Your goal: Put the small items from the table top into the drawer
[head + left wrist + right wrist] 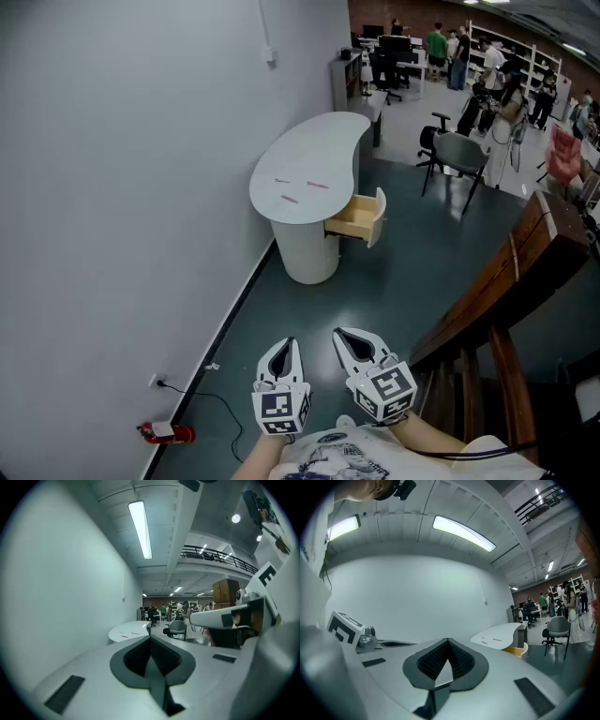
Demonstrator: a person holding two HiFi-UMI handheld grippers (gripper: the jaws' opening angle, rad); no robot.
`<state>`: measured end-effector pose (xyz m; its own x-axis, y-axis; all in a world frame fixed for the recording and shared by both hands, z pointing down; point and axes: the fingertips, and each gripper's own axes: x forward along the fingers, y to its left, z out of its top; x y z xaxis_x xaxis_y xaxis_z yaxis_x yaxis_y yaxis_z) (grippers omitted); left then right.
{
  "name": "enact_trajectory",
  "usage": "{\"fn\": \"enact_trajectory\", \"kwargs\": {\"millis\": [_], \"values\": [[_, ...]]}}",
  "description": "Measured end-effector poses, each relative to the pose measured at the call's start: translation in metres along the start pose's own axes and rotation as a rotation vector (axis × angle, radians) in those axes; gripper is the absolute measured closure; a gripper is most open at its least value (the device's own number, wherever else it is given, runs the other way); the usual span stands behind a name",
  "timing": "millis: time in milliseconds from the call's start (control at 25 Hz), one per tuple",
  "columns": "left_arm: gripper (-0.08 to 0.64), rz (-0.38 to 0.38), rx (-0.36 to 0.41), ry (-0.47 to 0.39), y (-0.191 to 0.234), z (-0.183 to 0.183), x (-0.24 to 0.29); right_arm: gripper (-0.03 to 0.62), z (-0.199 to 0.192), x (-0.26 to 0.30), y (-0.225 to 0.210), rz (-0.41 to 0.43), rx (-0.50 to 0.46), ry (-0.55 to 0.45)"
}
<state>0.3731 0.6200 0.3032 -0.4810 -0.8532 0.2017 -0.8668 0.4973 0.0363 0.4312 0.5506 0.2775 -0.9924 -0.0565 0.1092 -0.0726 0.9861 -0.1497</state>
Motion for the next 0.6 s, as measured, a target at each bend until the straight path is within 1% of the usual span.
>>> {"fn": "enact_trajectory", "kwargs": {"millis": [280, 600], "values": [[0.537, 0.009, 0.006, -0.014, 0.004, 0.007, 0.008, 0.572, -0.001, 0.004, -0.014, -0.027, 0.011, 0.007], [0.537, -0.002, -0.002, 0.006, -0.002, 0.002, 0.019, 0.572, -0.003, 0.002, -0.027, -0.042, 0.035, 0.007]]}}
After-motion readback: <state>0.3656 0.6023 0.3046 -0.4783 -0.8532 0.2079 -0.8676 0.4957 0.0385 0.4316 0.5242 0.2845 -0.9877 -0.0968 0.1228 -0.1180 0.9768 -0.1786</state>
